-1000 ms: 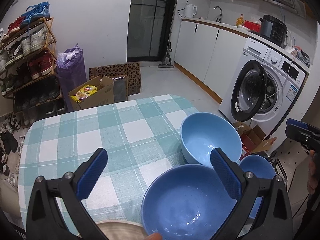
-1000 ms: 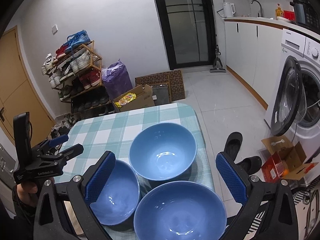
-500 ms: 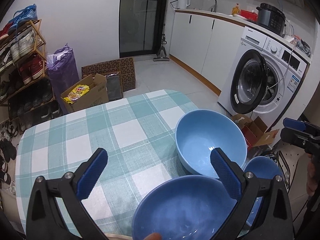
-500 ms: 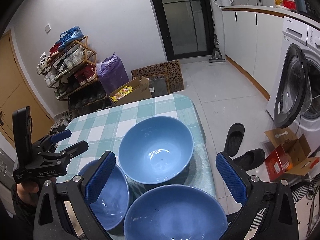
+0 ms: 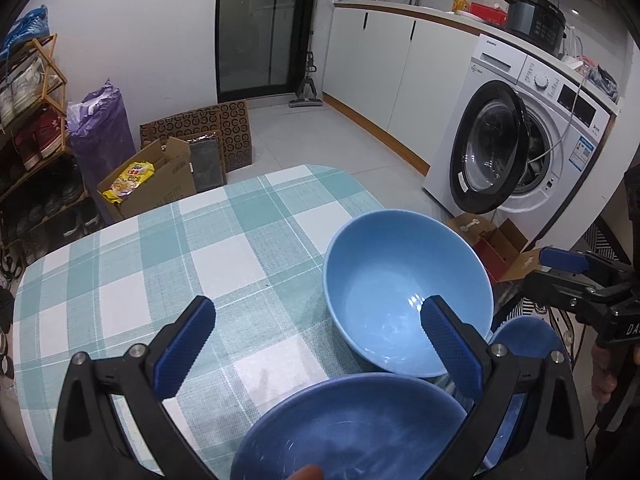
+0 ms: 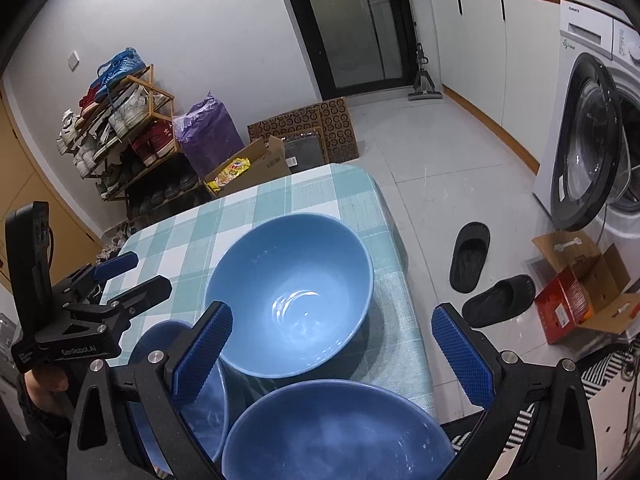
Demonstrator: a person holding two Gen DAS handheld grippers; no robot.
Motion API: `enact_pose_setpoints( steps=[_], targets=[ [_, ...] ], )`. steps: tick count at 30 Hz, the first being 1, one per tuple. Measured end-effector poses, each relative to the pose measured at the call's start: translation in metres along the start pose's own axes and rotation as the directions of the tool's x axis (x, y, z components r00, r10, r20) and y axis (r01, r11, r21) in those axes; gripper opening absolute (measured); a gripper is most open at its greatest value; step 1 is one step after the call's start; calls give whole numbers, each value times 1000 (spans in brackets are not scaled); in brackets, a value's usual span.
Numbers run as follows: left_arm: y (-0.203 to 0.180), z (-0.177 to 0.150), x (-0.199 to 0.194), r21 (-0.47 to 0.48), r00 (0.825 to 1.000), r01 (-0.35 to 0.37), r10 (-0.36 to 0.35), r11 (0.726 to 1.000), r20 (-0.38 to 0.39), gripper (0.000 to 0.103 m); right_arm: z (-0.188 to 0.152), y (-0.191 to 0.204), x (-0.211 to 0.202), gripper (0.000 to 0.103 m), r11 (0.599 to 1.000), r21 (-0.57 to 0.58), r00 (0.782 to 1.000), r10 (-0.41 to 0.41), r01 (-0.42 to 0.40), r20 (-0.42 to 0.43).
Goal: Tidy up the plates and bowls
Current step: 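Close the left gripper on a light blue bowl rim while the right gripper closes beside it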
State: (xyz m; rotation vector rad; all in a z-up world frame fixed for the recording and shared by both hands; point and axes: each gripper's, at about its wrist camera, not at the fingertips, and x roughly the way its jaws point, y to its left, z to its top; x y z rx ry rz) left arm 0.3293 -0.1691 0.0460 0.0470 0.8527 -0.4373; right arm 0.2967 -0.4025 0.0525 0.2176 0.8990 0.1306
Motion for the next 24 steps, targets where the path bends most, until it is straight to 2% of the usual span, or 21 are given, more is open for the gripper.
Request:
enact_pose_setpoints(
  steps=[7,11,14,17,19,23,24],
  targets=[
    [-3,1,18,3,999,-1,1,1000,-33,101,-1,1,17,98,1000,-7,1000,12,-12,-28],
    [-7,0,27,17,999,11,-10,1000,-51,95,-1,0,25,85,1000,-7,998,21,-21,-52],
    [-10,-1,36,32,996,20,-17,999,-84,81,-1,-3,34,77,1000,5,997,29,-28,-77],
    [-11,-3,41,36,995,22,-19,999,-93,75,-2,-4,41,75,999,3,995,33,-33,-91],
    [-12,-4,45,38,994,34,-30,999,-107,62,-3,-4,46,74,999,1,994,34,-34,-100],
    [-15,-5,50,57,991,41,-33,998,-127,53,-3,-6,53,69,999,3,993,38,-38,-113],
    [-15,-6,51,60,991,44,-36,997,-130,47,-3,-6,55,67,999,4,992,39,-39,-117]
  ],
)
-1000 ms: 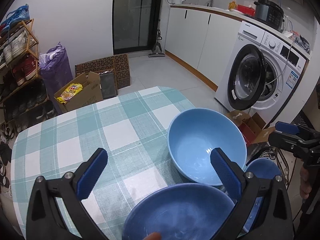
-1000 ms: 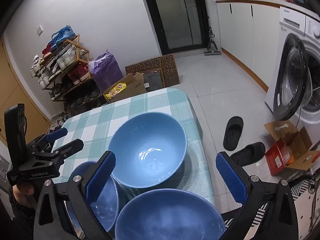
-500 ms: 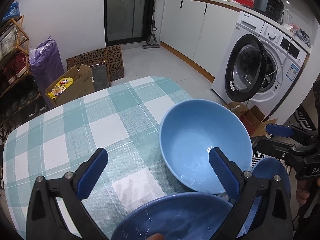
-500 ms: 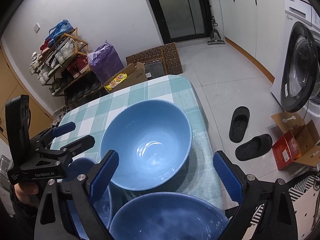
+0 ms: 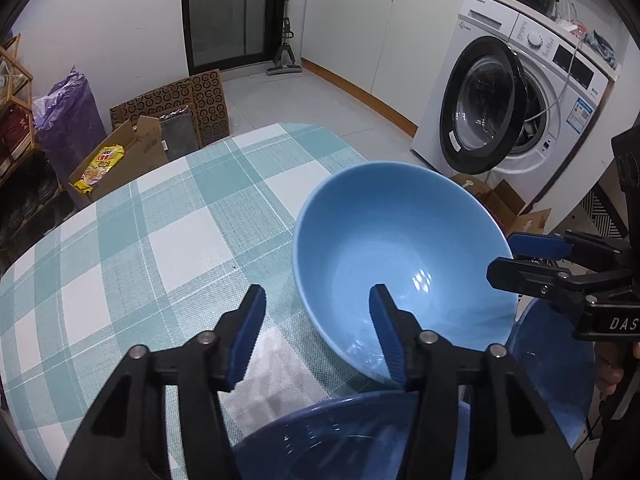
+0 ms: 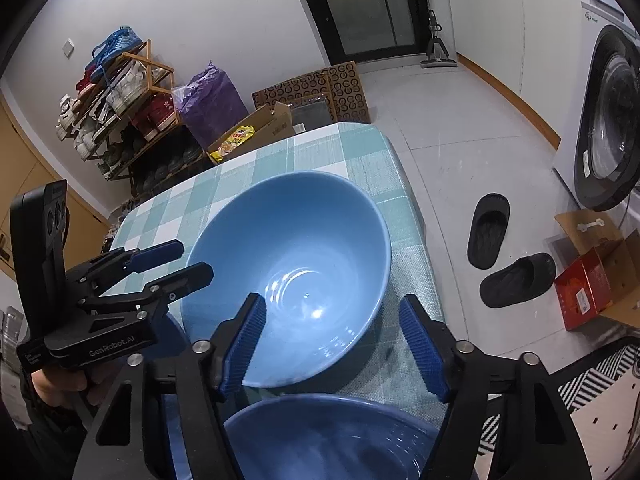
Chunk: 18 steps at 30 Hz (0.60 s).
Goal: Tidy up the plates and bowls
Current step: 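Close the left gripper on a light blue bowl rim while the right gripper closes beside it, then lift the light blue bowl with both grippers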
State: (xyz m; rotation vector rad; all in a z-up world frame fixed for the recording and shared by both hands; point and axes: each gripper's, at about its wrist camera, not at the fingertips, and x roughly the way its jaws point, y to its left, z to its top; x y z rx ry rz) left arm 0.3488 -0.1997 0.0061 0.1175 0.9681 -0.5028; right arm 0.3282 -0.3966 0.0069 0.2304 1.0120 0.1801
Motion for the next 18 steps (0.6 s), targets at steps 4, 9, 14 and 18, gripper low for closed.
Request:
enact_pose_setpoints(
  steps=[4,9,14,18],
  targets=[
    [-1,0,5,5,1000,0,0,1000,-16,36,1,2,6,59,1000,-9,1000,2,-2,-11],
    [-1,-1,11,-2,999,16,-16,1000,-32,27,1,0,9,50,1000,-5,1000,0,0,-12],
    [-3,-1,16,1,999,14,-14,1000,-41,22,-1,-8,11,38,1000,-2,1000,4,-4,-21],
    [-1,0,16,-5,999,13,-13,1000,-39,20,-2,-10,12,32,1000,-6,1000,-2,2,-21]
  ],
)
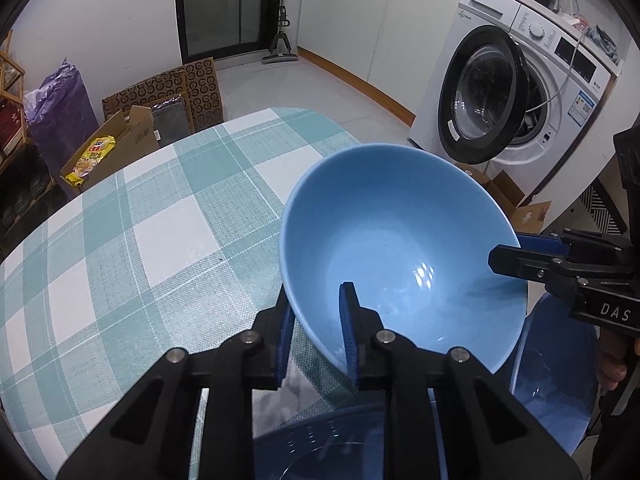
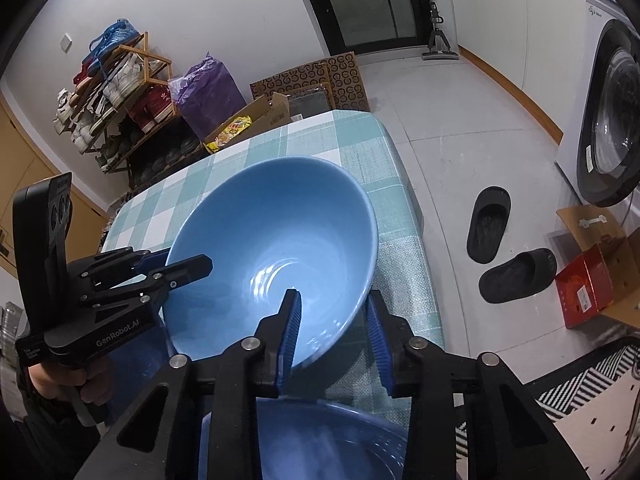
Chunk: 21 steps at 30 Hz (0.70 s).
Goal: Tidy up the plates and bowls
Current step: 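Lift the light blue bowl with both grippers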
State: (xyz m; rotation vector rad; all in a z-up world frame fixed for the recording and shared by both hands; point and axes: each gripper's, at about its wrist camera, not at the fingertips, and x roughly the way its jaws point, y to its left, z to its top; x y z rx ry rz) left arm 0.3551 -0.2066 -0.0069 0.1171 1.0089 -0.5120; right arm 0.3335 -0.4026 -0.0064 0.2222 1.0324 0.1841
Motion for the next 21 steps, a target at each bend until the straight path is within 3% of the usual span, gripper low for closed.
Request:
enact_pose_setpoints(
  steps=[21],
  targets=[
    [-1,1,-17,-9,998,-6,7,1000,62,19,-3,4,-13,29,999,-20,998,-25,26,58]
  ],
)
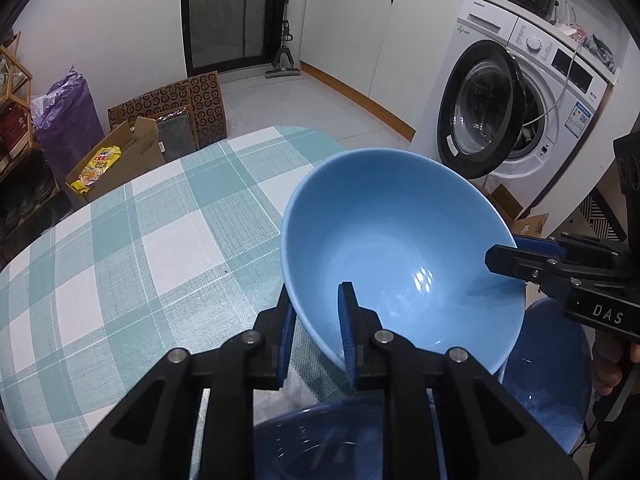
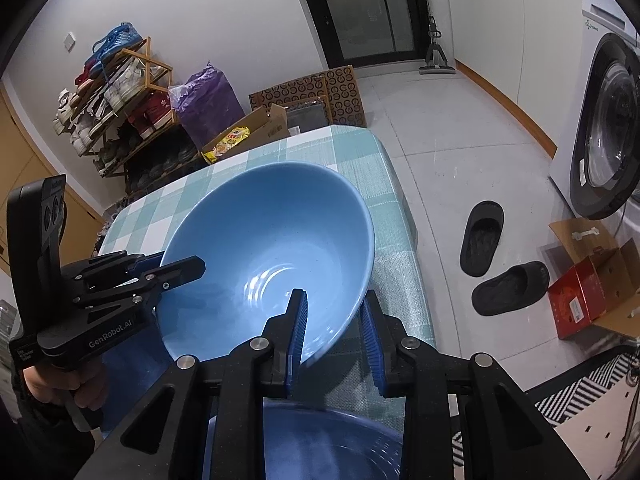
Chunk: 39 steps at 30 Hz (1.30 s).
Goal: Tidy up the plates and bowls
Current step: 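Lift the light blue bowl with both grippers, then carry the raised light blue bowl across the table with both grippers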
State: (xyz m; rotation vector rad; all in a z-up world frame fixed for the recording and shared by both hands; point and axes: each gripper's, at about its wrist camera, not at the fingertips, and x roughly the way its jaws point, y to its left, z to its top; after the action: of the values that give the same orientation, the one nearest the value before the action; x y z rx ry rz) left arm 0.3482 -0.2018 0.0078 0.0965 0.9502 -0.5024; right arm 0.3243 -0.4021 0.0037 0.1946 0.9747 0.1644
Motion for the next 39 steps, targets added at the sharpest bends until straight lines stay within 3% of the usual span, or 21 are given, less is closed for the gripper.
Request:
enact_pose_setpoints(
  steps=[26,39],
  targets=[
    [-9,-9,-80,-7,991,-28,28,1000,132,19,-9,37,-86,29,997,-75,988,24,-13,152],
    [-6,-41,-122,-39,977,-61,67,997,202,19,-39,74,-127,29,988,-153,979,43,-12,200]
  ],
)
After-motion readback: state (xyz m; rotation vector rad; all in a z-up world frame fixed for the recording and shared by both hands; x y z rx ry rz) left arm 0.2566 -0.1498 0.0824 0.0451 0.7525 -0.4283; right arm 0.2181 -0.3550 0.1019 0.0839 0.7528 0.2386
